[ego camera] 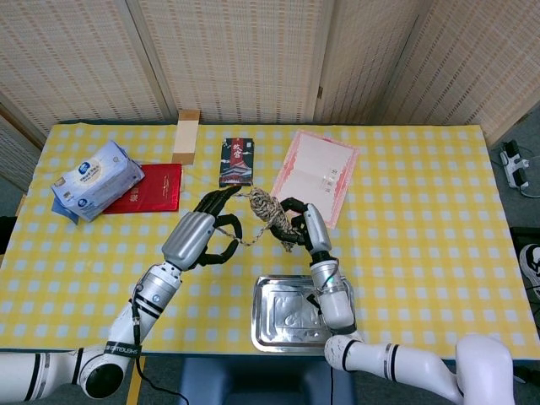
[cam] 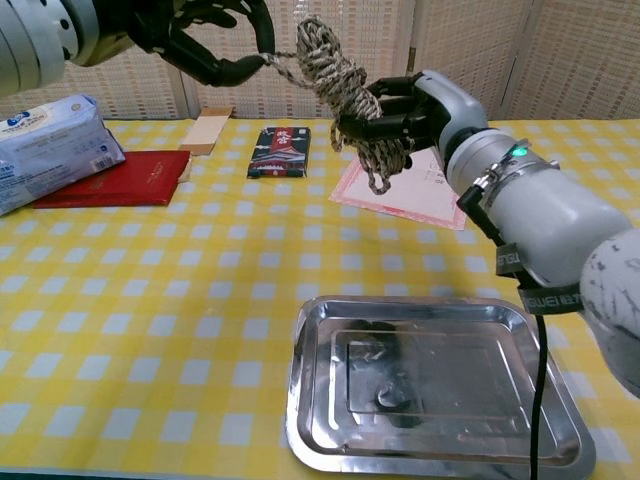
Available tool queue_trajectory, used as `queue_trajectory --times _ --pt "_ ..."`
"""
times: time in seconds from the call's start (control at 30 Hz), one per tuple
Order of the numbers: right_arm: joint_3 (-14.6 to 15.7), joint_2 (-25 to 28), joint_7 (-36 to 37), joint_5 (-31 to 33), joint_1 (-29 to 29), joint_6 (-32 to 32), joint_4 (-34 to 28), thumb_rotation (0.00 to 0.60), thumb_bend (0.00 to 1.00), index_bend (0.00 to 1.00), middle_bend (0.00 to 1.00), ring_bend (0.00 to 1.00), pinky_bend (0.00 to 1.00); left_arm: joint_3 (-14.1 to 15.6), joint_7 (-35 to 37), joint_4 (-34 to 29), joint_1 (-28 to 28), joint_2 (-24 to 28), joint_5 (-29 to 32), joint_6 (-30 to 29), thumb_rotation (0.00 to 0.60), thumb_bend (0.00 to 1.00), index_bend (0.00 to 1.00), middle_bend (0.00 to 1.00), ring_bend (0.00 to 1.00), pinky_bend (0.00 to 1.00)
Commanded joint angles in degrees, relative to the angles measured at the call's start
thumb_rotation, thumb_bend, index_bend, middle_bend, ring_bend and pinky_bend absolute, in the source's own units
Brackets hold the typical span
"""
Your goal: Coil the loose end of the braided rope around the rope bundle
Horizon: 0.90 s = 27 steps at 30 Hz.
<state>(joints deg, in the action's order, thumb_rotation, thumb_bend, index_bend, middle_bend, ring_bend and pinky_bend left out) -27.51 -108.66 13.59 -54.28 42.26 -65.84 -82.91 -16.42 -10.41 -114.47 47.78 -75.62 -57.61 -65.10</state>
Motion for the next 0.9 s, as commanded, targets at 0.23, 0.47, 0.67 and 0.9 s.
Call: queue_trajectory --times 0.23,0.47,0.67,0.9 --pt "-0.95 -1.46 16.09 -11.22 -2.54 -3.38 2.87 0.600 0.60 0.97 0.87 1.00 0.85 1.61 0.60 3.42 -0.18 1.05 4.51 4.71 0.600 0.55 0.57 0.04 0.00 0.00" --pt "1.10 1.50 23.02 -17.54 -4.14 -3.71 1.16 0.600 0.60 0.97 0.87 1.00 0.85 1.34 0.92 7.68 0.18 0.77 9.35 7.00 0.600 0.55 0.57 0.04 0.00 0.00" --pt "3.79 5.07 25.48 -21.50 -5.16 -2.85 -1.52 0.600 0.60 0.97 0.87 1.00 0.85 0.87 1.57 10.66 0.59 0.40 12.14 8.77 0.600 0.55 0.57 0.04 0.00 0.00" --pt "5.78 8.37 26.03 -24.33 -5.80 -2.69 -3.82 0.600 0.60 0.97 0.87 1.00 0.85 0.35 1.66 12.11 0.95 0.10 13.34 9.42 0.600 0.55 0.56 0.04 0.00 0.00"
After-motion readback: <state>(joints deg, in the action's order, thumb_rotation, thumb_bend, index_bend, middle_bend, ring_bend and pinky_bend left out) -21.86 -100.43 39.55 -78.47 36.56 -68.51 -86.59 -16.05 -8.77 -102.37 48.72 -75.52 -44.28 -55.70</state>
